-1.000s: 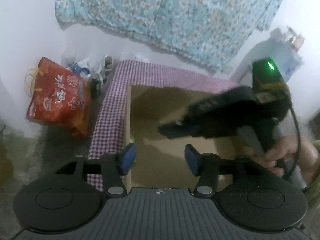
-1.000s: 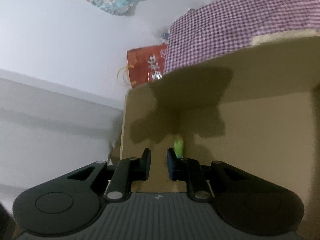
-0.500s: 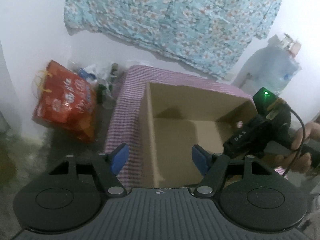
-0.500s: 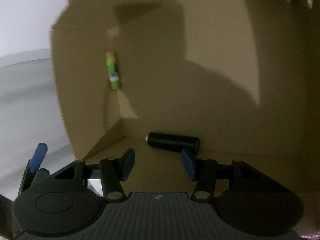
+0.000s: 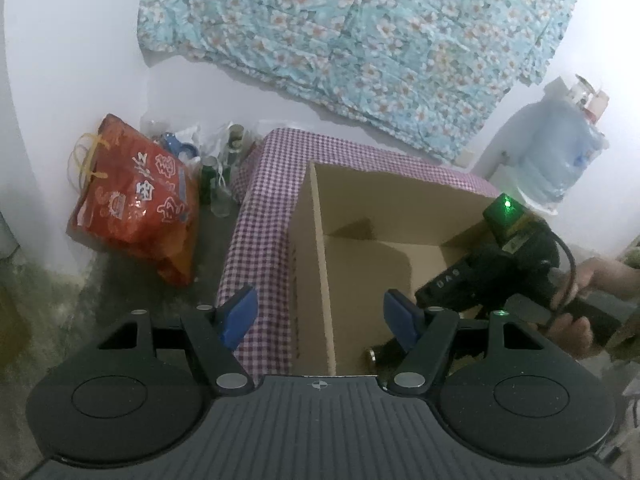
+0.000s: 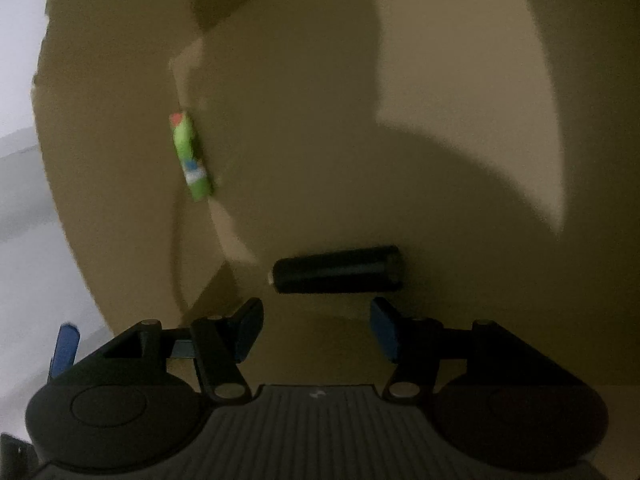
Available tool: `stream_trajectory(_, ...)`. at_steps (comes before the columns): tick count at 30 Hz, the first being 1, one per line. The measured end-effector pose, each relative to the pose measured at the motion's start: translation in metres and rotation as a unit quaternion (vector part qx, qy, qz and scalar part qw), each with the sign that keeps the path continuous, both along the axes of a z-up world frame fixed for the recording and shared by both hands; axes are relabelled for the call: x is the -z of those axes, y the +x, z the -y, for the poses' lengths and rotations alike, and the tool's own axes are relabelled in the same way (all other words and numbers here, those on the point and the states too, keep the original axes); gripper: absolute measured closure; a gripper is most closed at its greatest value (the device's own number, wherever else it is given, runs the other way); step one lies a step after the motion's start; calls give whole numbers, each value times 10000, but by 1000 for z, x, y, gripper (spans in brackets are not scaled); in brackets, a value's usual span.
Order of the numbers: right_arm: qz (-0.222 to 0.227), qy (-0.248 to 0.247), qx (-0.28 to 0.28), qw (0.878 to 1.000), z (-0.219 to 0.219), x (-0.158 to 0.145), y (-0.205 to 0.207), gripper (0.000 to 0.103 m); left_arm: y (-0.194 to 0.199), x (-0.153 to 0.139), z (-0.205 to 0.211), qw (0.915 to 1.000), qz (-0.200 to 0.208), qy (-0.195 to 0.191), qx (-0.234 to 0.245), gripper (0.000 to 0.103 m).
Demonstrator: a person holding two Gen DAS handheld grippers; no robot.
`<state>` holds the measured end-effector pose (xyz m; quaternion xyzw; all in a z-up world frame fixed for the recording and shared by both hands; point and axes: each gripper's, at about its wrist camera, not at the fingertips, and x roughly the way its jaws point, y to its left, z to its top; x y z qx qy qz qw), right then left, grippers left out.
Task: Organize rigid objects
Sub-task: 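Withdraw the right gripper up out of the box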
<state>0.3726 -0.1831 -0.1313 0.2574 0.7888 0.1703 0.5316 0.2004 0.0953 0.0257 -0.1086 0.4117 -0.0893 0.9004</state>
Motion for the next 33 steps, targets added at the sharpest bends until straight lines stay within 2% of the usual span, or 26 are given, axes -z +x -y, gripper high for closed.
stream_trajectory(3,150,65,262,9995,4,-4,9,41,-2,1,0,10000,-39,-13,-16,33)
stream_trajectory(6,530,79,399,9978,2,-15,21,45,-2,1,0,9999,-84,-74,-30,33)
stream_trajectory(7,672,54,410,9969,-1,-18,25,53,-3,1,-1,9999,-80,-90,-31,33)
stream_trajectory(9,929,18,469,9946,-5,-23,35,59,-3,0,1,9999,-81,-94,-39,33)
stream_trajectory(11,1192,-10,475,9917,-11,-23,44,75,-4,0,2,9999,-97,-97,-49,33)
stream_trajectory(13,1399,-37,493,9889,-18,-26,53,79,-4,0,1,9999,-118,-115,-45,33)
stream_trajectory(21,1969,14,650,9783,-35,-33,80,80,-10,1,5,9997,-199,-117,-81,33)
stream_trajectory(26,2122,-29,754,9743,-24,-47,82,72,-18,-7,8,9999,-98,-87,-97,33)
stream_trajectory(30,2437,64,872,9659,-17,-66,45,63,-26,-17,9,9999,61,-101,-116,33)
stream_trajectory(33,2901,223,823,9532,4,-109,13,62,-36,-28,10,9995,202,-182,-142,32)
